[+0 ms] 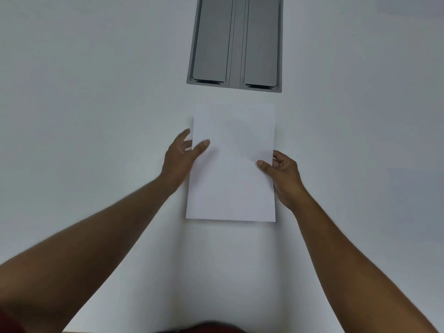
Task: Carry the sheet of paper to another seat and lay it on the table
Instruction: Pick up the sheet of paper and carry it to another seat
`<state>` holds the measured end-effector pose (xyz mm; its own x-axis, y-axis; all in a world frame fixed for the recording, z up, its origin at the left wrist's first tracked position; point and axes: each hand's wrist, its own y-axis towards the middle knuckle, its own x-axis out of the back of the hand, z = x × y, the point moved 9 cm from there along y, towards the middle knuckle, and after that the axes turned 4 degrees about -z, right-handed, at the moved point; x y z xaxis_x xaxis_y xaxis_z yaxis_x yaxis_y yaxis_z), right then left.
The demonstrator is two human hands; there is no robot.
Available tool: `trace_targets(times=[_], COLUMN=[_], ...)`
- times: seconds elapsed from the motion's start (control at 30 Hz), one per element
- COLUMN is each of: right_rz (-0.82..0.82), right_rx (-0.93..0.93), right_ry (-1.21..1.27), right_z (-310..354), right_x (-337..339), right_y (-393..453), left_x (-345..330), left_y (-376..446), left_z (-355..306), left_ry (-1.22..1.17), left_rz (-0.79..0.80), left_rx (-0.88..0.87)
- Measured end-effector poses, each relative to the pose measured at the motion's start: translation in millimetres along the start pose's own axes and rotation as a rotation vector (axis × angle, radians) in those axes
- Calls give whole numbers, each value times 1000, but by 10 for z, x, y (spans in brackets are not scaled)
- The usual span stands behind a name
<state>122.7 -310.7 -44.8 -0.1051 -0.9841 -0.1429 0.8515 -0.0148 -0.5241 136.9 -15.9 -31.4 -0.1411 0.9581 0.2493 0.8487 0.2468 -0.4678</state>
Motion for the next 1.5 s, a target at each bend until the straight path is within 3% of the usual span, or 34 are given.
trace_targets(times=[0.13,0.3,0.6,0.97,1.5], right_rz=[61,89,331,611,1030], right_rx=[-4,-83,-183,-34,150], right_ry=[76,-22,-322,-569,-745], right_z=[63,-4,-496,-640,-1705], right_x=[-139,-359,-1384,-3410,-6335], right_y=[-259,-638,-1251,-2241,-4571], left_x=[-17,268,1672,3998,6983], left_y=[-26,-195,-830,-2166,-4825], left_z=[-27,-63,156,962,2390], left_ry=[-268,-307,-322,-554,-777], left_rz=[208,201,-86,-448,-858], left_rx=[167,143,114,38,-76])
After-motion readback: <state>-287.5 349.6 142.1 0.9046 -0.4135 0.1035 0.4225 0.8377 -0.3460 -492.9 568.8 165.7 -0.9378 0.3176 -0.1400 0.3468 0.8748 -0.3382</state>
